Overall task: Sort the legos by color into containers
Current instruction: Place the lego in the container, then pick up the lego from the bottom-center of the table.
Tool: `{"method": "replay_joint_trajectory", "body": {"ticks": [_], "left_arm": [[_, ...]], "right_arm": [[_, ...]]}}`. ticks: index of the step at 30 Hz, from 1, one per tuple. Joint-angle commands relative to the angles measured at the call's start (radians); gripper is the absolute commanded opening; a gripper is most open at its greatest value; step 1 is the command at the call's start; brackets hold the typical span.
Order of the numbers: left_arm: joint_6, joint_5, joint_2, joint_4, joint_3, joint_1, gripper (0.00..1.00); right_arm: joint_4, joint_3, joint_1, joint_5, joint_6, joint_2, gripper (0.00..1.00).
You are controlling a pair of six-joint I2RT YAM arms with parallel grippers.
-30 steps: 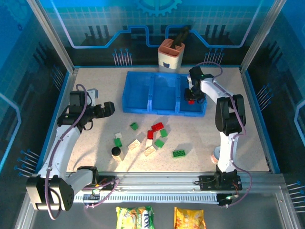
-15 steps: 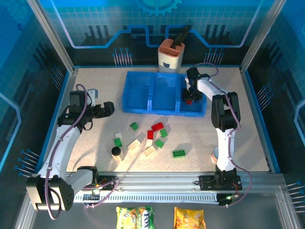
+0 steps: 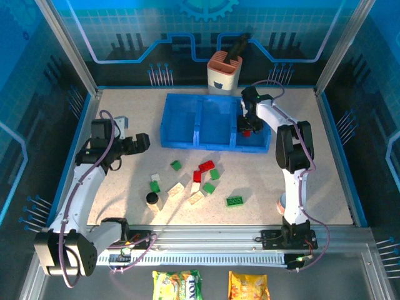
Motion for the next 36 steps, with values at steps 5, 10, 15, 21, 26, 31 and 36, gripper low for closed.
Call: {"method": "replay_joint_trajectory", "body": {"ticks": [5,10,15,21,26,31,36], "left_arm": [[0.02,-0.007,-0.005,-0.021,-0.014,0.005,0.99],[0.017,0.006,0.001,-0.018,-0.01,0.005,0.99],[0.012,0.02,-0.001,-0.019,-0.01,0.005,0.99],[0.008,0.026,-0.003,-0.021,-0.005,0.005,0.99],[0.005,0.041,-0.006,-0.017,-0.008,0.005,0.99],[0.0,0.048,-0.01,-0.013,-0.006,0.005,0.99],[-0.004,0.055,-0.02,-0.003,-0.011,0.005,0.99]], "right_arm": [[-0.077,-0.019,0.036,0.036,0.049,-0.143,0.5],[-0.082,-0.096,0.049,0.053,0.067,-0.235,0.5],[-0.081,-0.19,0.079,0.062,0.09,-0.341,0.5],[-0.093,-0.279,0.139,0.053,0.123,-0.453,0.5],[-0.127,-0.349,0.213,0.084,0.159,-0.532,0.5],[-0.132,-0.471,0.292,0.067,0.242,-0.629,0.5],[-0.141,-0.597,0.377,0.061,0.339,-0.721,0.51]]}}
